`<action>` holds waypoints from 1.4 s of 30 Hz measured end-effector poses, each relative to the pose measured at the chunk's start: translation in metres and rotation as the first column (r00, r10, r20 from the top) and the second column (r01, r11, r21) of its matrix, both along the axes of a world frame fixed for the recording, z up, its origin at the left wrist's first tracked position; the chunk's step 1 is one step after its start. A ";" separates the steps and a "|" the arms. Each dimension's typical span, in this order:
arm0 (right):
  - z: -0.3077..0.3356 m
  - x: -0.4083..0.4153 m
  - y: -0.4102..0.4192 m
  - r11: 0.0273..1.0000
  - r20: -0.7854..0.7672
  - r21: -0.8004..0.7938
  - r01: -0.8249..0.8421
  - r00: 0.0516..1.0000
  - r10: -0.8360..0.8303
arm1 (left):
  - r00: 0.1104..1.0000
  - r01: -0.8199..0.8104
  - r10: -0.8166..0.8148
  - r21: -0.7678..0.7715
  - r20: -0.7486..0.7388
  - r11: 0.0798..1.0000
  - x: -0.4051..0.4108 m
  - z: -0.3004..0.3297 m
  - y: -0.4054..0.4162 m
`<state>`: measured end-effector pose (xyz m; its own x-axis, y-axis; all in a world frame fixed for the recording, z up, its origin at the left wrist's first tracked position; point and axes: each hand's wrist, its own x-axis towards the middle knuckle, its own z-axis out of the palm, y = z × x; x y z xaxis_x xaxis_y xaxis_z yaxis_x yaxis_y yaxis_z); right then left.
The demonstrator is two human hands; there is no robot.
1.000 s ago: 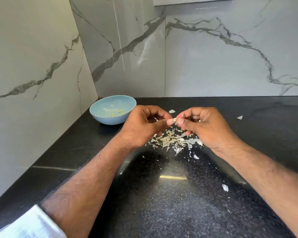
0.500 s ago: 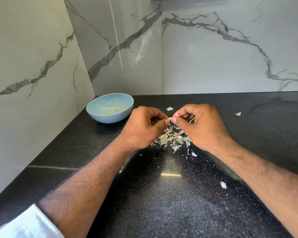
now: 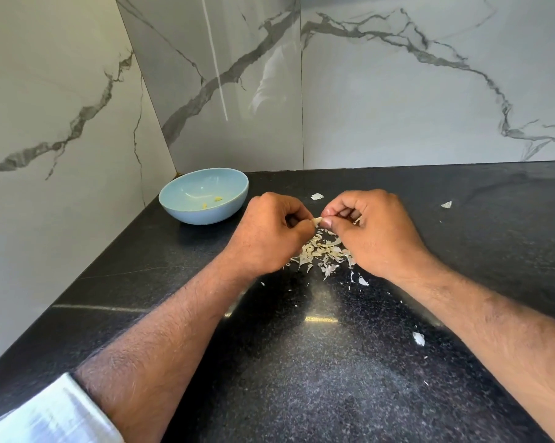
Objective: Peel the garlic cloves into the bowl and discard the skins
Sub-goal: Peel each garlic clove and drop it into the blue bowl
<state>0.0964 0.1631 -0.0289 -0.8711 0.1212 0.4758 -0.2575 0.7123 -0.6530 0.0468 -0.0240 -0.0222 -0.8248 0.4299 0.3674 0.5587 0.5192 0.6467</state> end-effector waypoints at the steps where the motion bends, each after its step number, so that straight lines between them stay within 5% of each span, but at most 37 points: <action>1: 0.000 -0.001 0.002 0.998 0.041 -0.057 -0.005 0.999 0.008 | 0.999 0.020 -0.021 0.022 0.051 1.000 0.000 0.001 -0.001; 11: -0.001 -0.007 0.008 0.784 0.308 -0.620 0.026 0.927 0.213 | 0.967 0.099 -0.140 0.191 0.213 0.977 -0.001 -0.004 0.000; 23: 0.008 -0.006 0.013 0.648 0.294 -0.761 0.002 0.893 0.342 | 0.958 0.003 -0.103 0.351 0.267 0.936 -0.010 -0.004 -0.003; 30: 0.012 -0.003 0.015 0.567 0.273 -0.822 -0.051 0.838 0.472 | 0.994 -0.038 0.038 0.003 0.106 0.999 -0.014 -0.002 -0.010; 42: 0.005 -0.005 0.017 0.665 0.176 -0.739 -0.106 0.923 0.343 | 0.977 0.102 -0.153 0.304 0.150 0.947 -0.013 -0.004 -0.006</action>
